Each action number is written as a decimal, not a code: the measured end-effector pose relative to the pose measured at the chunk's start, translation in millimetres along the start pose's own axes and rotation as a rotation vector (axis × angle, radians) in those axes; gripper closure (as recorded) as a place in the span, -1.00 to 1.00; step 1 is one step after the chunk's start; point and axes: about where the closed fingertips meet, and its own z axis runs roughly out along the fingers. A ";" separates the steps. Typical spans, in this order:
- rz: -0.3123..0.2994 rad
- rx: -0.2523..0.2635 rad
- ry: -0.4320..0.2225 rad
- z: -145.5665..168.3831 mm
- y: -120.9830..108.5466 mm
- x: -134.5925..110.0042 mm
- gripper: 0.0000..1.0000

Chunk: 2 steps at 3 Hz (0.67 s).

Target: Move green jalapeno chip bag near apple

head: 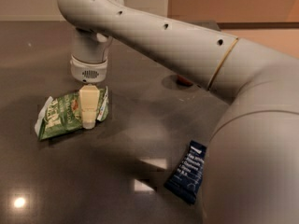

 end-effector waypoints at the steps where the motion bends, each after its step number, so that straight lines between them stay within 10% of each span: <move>1: -0.007 -0.020 0.015 5.8 2.5 -7.7 -0.66; 2: -0.007 -0.032 0.011 5.5 6.1 -10.2 -0.20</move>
Offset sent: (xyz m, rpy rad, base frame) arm -0.0145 0.0077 0.0017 -0.0209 0.0423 0.0194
